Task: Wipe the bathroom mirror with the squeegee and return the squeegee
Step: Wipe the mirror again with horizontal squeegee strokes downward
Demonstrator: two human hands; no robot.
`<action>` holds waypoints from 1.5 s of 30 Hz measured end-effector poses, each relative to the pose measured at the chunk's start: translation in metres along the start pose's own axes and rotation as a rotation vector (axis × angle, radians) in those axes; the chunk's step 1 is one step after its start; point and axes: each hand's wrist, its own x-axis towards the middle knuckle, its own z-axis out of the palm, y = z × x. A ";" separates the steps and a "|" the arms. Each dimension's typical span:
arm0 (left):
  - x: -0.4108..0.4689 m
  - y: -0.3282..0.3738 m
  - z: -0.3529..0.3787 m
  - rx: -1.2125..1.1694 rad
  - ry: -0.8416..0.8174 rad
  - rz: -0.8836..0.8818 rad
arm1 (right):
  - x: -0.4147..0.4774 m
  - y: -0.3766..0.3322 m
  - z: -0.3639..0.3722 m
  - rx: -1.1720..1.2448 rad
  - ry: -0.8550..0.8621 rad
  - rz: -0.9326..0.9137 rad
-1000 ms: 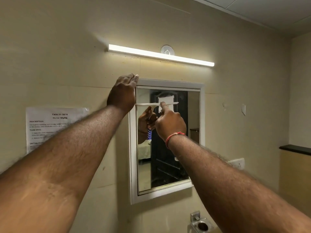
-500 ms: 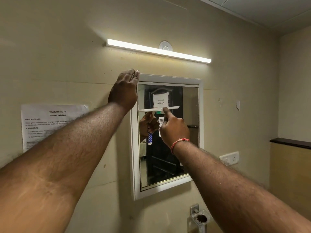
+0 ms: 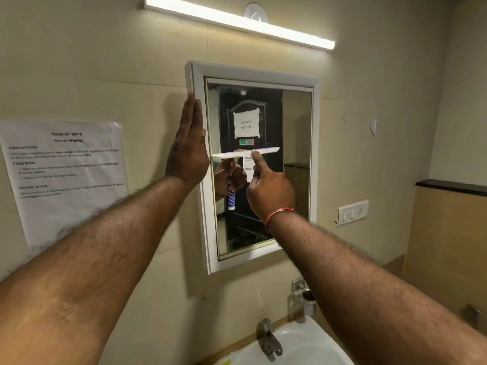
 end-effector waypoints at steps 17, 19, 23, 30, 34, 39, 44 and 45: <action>-0.073 0.012 0.013 -0.003 -0.032 -0.088 | -0.065 0.041 0.036 -0.065 -0.062 0.049; -0.086 0.014 0.016 -0.005 -0.030 -0.115 | -0.079 0.046 0.042 -0.070 -0.077 0.063; -0.116 0.019 0.024 -0.003 -0.039 -0.170 | -0.110 0.057 0.051 -0.092 -0.134 0.108; -0.158 0.021 0.036 0.017 -0.094 -0.239 | -0.158 0.077 0.067 -0.144 -0.237 0.190; -0.172 0.021 0.039 0.052 -0.105 -0.267 | -0.162 0.078 0.070 -0.148 -0.231 0.203; -0.184 0.021 0.043 0.083 -0.137 -0.295 | -0.171 0.082 0.067 -0.170 -0.272 0.216; -0.190 0.022 0.041 0.055 -0.170 -0.286 | -0.181 0.083 0.065 -0.190 -0.301 0.237; -0.191 0.023 0.040 0.059 -0.177 -0.285 | -0.180 0.083 0.064 -0.184 -0.305 0.236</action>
